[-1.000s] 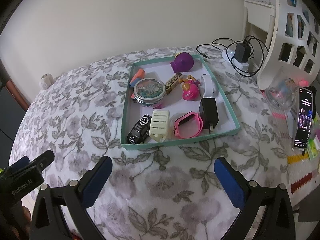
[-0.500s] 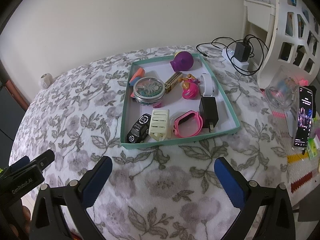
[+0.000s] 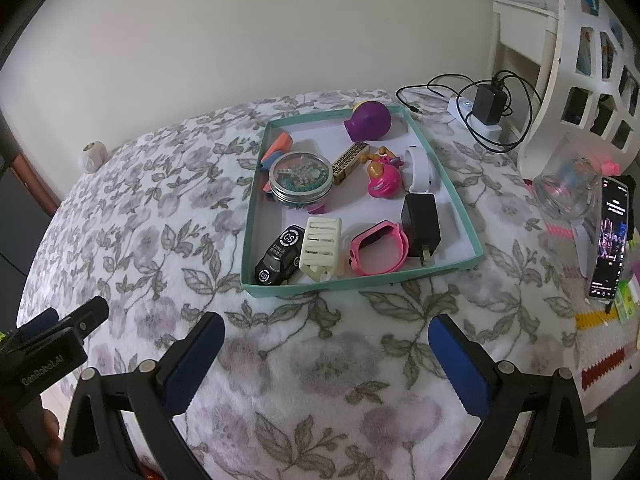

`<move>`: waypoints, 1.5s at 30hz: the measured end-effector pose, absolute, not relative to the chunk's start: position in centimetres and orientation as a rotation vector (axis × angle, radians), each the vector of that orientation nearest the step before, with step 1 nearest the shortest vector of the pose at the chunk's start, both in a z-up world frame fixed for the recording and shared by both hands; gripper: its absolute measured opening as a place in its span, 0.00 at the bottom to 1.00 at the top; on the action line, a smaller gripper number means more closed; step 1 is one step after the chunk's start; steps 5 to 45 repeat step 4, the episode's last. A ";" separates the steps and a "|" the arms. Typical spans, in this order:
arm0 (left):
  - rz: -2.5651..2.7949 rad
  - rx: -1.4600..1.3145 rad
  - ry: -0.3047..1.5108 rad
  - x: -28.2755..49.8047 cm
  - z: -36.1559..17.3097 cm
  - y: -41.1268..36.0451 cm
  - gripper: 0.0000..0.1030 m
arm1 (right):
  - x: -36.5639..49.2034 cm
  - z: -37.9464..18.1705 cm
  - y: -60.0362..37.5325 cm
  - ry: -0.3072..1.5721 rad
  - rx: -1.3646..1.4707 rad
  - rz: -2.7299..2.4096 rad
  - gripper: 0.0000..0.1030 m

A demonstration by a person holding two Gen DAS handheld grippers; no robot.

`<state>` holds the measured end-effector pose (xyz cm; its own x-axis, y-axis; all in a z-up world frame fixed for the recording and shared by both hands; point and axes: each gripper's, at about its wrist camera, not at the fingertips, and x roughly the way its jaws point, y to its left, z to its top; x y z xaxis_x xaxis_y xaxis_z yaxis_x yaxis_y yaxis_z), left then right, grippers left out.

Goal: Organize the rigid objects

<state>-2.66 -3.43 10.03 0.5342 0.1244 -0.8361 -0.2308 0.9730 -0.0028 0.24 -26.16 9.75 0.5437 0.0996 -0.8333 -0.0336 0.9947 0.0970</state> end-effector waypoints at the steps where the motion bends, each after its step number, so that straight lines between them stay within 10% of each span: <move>1: 0.217 -0.115 0.983 -2.7 10.1 -3.4 0.96 | 0.2 9.7 -26.1 0.993 0.072 0.079 1.00; 45: 0.201 -0.121 0.985 -2.7 10.0 -3.4 0.96 | 0.3 9.7 -26.2 0.994 0.071 0.080 1.00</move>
